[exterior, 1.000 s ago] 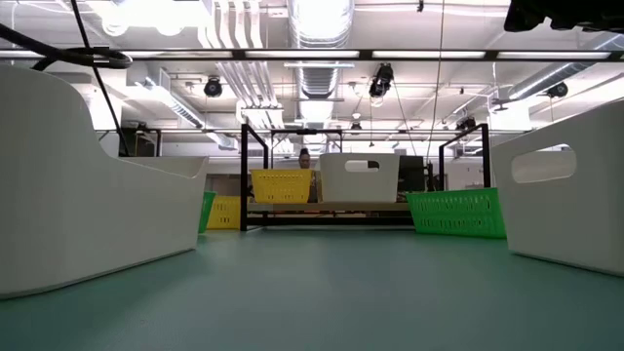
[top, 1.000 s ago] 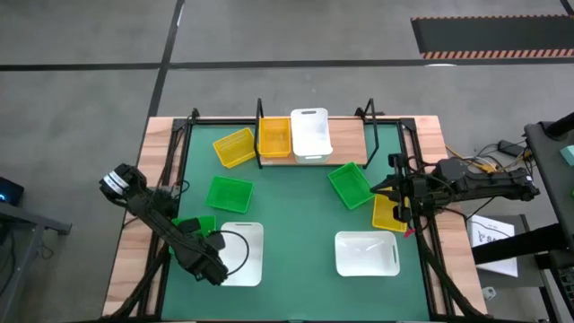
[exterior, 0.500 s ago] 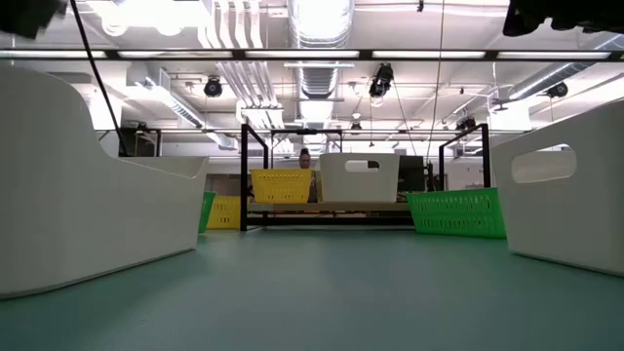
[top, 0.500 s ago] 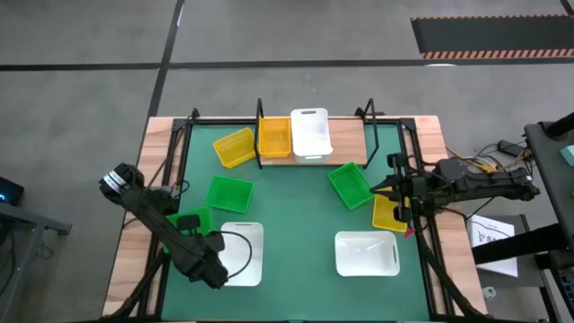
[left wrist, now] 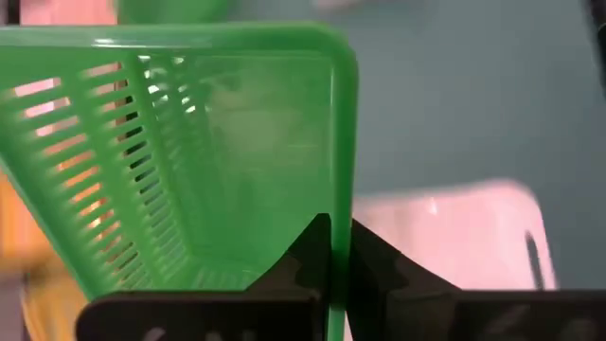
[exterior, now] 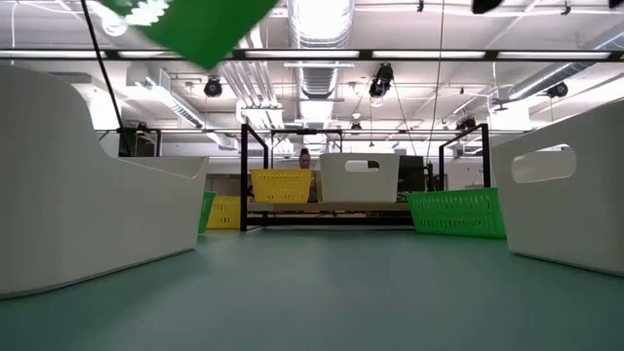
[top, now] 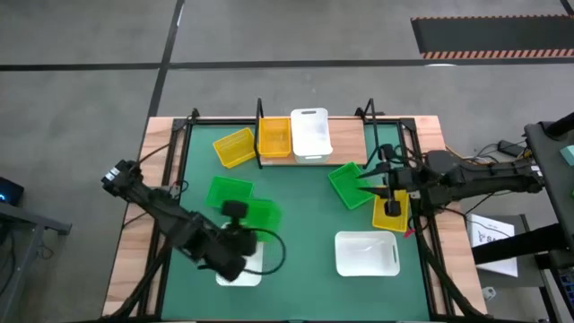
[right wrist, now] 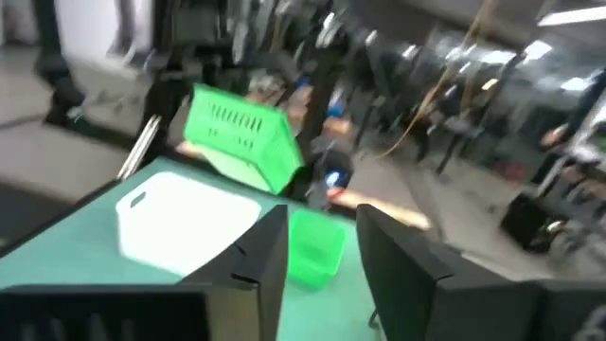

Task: Stack baskets on shelf by color
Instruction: Put the bottom green bin on the shelf

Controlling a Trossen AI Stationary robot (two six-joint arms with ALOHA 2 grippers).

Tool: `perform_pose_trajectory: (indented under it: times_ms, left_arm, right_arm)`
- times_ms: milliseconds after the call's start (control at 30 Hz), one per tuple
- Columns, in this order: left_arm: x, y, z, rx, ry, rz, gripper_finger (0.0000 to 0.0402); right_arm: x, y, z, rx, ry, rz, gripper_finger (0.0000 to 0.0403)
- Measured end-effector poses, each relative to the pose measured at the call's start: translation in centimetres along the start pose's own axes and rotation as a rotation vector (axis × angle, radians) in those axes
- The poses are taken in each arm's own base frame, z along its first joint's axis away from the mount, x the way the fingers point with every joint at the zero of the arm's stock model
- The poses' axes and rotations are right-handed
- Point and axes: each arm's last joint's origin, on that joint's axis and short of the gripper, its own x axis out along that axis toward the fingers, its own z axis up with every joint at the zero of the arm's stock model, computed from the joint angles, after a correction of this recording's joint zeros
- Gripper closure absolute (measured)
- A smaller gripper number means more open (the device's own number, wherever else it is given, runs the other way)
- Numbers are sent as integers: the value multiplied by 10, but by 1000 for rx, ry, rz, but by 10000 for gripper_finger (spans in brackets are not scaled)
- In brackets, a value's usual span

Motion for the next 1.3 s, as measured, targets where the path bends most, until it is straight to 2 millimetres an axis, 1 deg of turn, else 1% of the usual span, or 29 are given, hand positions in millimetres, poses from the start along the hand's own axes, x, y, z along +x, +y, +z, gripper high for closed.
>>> perform_pose_trajectory:
  times_ms: [67, 167, 233, 267, 333, 500, 533, 667, 767, 867, 967, 1133, 1300]
  left_arm:
    - [8, 7, 10, 87, -61, -20, 401]
    - [22, 18, 18, 196, -109, -69, 401]
    - [29, 27, 22, 244, -126, -83, 401]
    - [32, 31, 24, 259, -131, -87, 401]
    - [37, 39, 27, 280, -142, -91, 402]
    - [54, 47, 29, 316, -109, -127, 402]
    - [56, 48, 29, 316, -104, -130, 402]
    - [65, 51, 31, 306, -89, -127, 402]
    - [72, 55, 32, 293, -76, -121, 402]
    - [75, 59, 32, 280, -66, -116, 402]
    - [79, 64, 32, 261, -77, -105, 402]
    - [81, 69, 35, 260, -102, -91, 402]
    - [89, 73, 35, 247, -132, -77, 402]
  right_arm:
    - [9, -3, 12, -4, 37, 65, 262]
    - [20, -8, 32, 9, 83, 161, 247]
    - [30, -10, 38, 24, 156, 213, 240]
    - [34, -12, 42, 29, 184, 233, 238]
    - [41, -16, 57, 22, 189, 256, 236]
    - [57, -23, 74, 34, 314, 310, 237]
    - [59, -24, 75, 40, 348, 320, 238]
    - [67, -30, 93, 36, 329, 314, 238]
    - [78, -31, 95, 39, 336, 337, 238]
    - [90, -30, 92, 48, 349, 389, 238]
    - [99, -31, 95, 43, 336, 393, 238]
    - [118, -29, 83, 30, 389, 419, 238]
    - [129, -29, 80, 19, 391, 434, 238]
